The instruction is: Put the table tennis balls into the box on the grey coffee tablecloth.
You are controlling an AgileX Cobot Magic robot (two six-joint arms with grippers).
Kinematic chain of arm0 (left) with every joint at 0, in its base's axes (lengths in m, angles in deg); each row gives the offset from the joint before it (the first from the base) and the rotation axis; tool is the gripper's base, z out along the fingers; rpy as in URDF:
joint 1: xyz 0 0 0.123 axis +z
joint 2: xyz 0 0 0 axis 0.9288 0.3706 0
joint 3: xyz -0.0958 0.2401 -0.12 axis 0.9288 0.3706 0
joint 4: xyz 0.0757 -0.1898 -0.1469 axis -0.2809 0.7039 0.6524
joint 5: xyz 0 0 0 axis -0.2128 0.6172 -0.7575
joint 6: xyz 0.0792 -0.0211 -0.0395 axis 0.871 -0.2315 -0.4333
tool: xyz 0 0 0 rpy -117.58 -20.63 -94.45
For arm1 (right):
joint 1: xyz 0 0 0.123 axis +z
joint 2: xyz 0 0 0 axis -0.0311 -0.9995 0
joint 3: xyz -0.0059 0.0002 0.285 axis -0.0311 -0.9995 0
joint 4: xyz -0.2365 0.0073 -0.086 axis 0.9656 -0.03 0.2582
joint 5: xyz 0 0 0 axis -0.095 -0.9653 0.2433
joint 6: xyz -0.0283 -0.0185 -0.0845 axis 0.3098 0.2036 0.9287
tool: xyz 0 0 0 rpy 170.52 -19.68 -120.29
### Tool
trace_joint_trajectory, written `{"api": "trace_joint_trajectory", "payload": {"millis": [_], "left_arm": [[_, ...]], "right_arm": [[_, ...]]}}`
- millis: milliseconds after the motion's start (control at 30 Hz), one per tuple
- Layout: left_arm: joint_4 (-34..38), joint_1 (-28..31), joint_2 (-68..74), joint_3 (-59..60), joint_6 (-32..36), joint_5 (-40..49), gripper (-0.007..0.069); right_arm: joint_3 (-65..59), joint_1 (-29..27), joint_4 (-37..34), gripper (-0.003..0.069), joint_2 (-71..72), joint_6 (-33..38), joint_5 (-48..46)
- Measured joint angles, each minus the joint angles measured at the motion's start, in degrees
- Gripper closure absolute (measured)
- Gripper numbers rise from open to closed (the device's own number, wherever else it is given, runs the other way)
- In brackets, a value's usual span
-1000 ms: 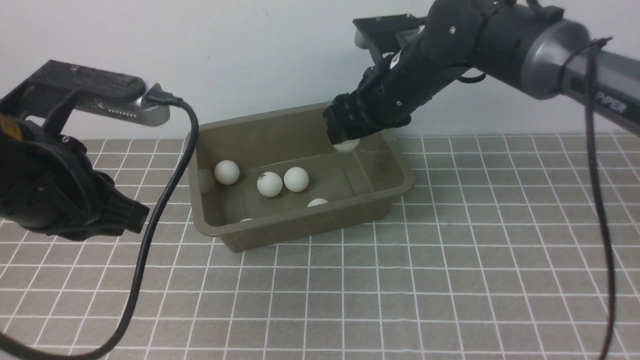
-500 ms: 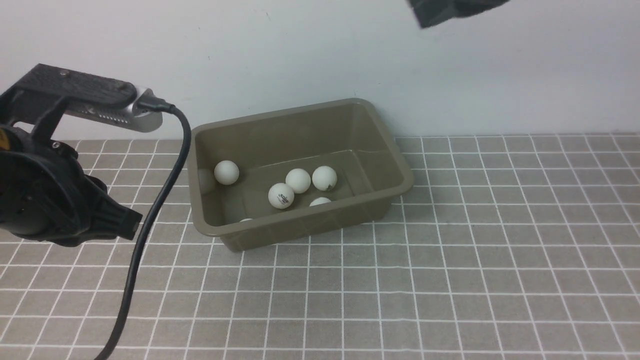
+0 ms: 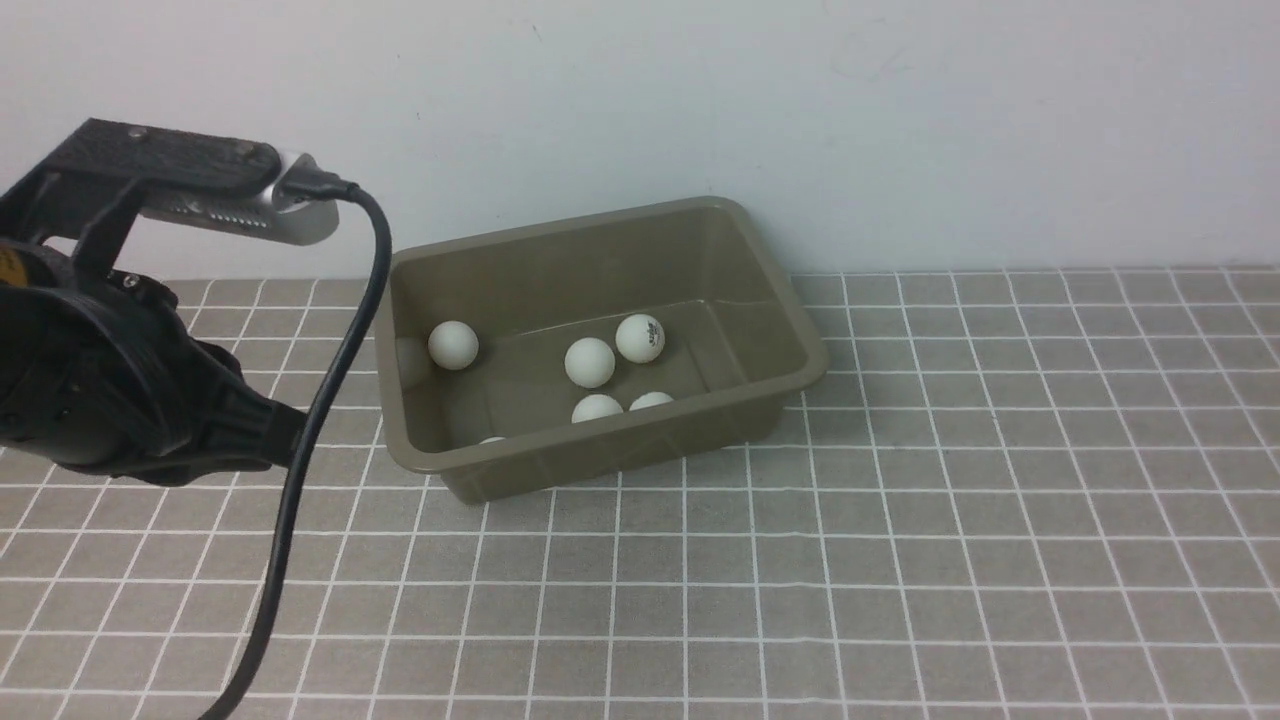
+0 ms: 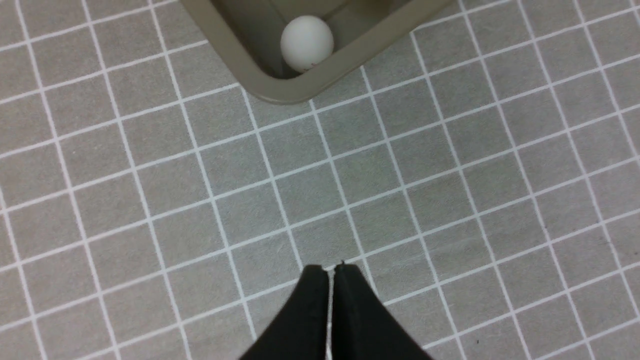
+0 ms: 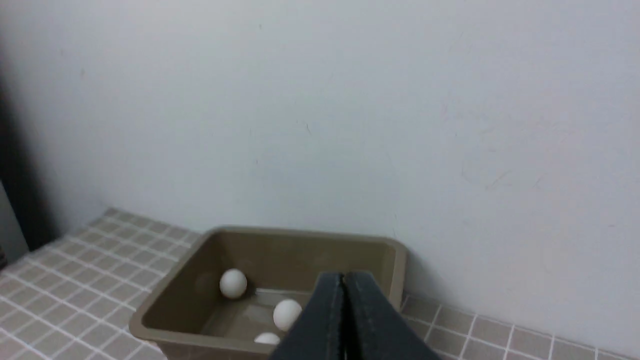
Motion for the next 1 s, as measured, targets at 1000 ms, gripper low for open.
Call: {"api": "trace_joint_trajectory", "payload": {"millis": [1000], "left_arm": [[7.17,-0.14,-55.87,29.22,3.47,-25.69,0.0629]], "right_arm": [[-15.77,0.0,0.0,0.0672,24.42,-2.4,6.85]]}}
